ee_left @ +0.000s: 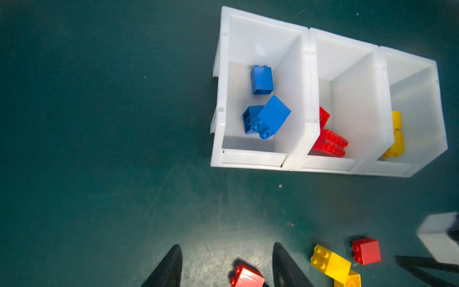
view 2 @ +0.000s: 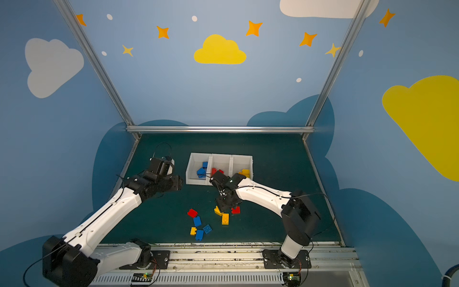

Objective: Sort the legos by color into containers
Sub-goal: 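Withdraw the left gripper while the right gripper grasps a yellow brick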

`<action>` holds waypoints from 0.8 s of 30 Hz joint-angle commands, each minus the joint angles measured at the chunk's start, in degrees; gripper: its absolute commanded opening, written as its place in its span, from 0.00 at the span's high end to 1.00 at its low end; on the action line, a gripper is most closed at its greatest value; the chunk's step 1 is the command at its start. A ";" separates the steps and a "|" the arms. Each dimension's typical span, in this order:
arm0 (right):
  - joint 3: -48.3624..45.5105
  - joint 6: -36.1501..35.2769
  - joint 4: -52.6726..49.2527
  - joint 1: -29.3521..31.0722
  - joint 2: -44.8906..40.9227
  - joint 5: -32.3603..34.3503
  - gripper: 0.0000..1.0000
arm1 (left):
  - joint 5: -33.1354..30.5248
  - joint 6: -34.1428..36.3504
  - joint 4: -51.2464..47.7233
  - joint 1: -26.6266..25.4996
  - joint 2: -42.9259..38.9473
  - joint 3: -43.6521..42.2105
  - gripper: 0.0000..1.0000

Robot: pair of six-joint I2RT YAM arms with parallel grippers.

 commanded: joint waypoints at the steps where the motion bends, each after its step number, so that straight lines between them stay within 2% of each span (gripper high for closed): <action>1: 3.32 -6.37 -1.78 1.15 3.45 -1.77 0.34 | -1.47 -3.07 0.57 0.31 -4.14 -3.07 0.41; 7: 6.85 -10.38 -2.47 1.69 8.88 -2.13 0.34 | -2.66 -4.86 0.04 0.31 -9.71 -7.42 0.40; 12: 9.28 -11.15 -3.44 1.86 12.69 -1.93 0.36 | -2.58 -5.37 0.21 0.37 -10.35 -8.48 0.39; 17: 9.73 -10.76 -2.95 1.86 14.53 -1.10 0.46 | -1.92 -5.57 0.65 0.39 -9.45 -8.49 0.38; 24: 9.88 -10.16 -2.67 1.78 15.14 -0.38 0.66 | -1.52 -5.61 1.26 0.44 -8.66 -8.74 0.38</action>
